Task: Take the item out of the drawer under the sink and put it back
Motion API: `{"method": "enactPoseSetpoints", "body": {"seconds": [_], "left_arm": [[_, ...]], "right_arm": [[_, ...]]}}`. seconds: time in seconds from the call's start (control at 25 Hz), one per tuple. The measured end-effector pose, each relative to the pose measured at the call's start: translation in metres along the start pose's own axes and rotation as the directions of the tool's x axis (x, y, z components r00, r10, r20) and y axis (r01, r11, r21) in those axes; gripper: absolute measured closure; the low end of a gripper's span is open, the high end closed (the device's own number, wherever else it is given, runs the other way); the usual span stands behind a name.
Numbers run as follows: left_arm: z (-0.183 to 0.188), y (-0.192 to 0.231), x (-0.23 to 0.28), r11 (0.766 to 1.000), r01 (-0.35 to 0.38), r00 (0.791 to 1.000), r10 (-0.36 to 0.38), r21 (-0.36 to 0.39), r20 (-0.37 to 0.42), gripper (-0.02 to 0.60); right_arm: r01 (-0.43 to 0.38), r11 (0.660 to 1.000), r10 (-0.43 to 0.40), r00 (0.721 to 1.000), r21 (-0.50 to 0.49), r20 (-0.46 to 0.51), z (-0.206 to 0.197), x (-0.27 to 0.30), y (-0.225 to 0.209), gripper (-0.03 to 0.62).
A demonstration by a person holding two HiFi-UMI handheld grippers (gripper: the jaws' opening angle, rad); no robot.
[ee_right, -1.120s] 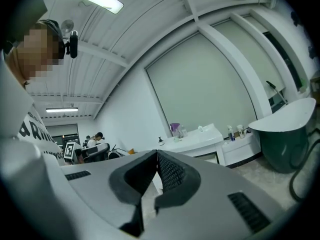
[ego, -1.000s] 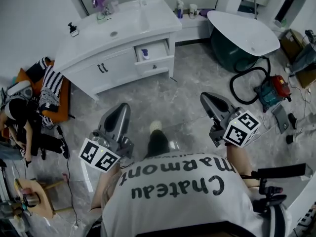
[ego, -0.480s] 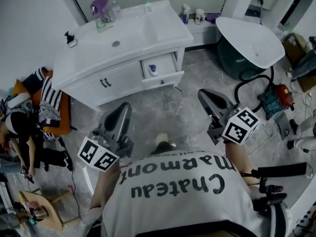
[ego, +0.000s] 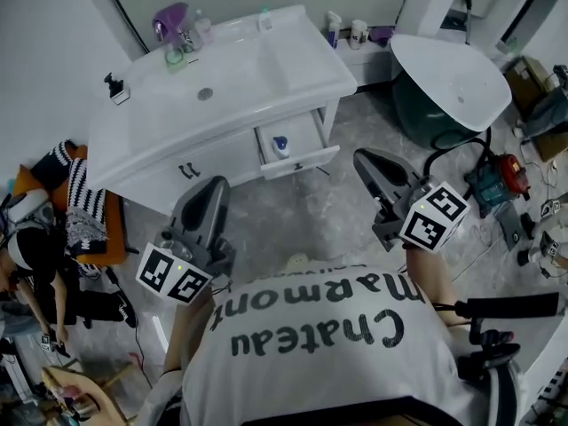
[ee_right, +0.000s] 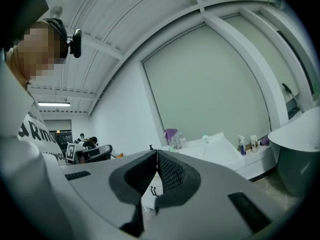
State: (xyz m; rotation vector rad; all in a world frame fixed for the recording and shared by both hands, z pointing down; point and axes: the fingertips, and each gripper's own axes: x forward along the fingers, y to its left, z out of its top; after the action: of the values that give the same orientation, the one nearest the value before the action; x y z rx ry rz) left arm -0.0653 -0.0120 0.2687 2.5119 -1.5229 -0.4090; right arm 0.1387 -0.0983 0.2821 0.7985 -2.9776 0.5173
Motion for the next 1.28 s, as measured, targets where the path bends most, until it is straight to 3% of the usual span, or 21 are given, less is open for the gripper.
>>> {"method": "enactPoseSetpoints", "body": {"seconds": [0.28,0.64,0.84,1.04,1.28], "left_arm": [[-0.005,0.019,0.0,1.0,-0.03,1.0,0.03,0.009,0.009,0.574],[-0.001,0.021,-0.004,0.985,-0.088,0.996,0.087,0.151,0.01,0.574],[-0.009,0.027,0.005,0.98,-0.066,0.998,0.069,0.186,-0.008,0.574],[-0.015,0.028,0.023,0.979,-0.03,0.999,0.037,0.201,-0.035,0.574],[-0.022,0.037,0.037,0.98,-0.044,0.998,0.054,0.194,-0.045,0.574]], "right_arm": [[-0.002,1.0,0.002,1.0,-0.005,0.004,-0.004,0.011,-0.009,0.583],[-0.019,0.999,0.02,0.999,-0.027,0.031,0.0,0.015,-0.011,0.583],[-0.006,0.999,0.008,0.999,-0.043,0.038,0.004,0.018,-0.017,0.583],[0.023,1.0,-0.023,0.999,0.015,0.047,0.004,0.017,-0.037,0.583],[-0.004,1.0,0.004,1.0,0.021,0.029,0.003,0.032,-0.052,0.583]]}}
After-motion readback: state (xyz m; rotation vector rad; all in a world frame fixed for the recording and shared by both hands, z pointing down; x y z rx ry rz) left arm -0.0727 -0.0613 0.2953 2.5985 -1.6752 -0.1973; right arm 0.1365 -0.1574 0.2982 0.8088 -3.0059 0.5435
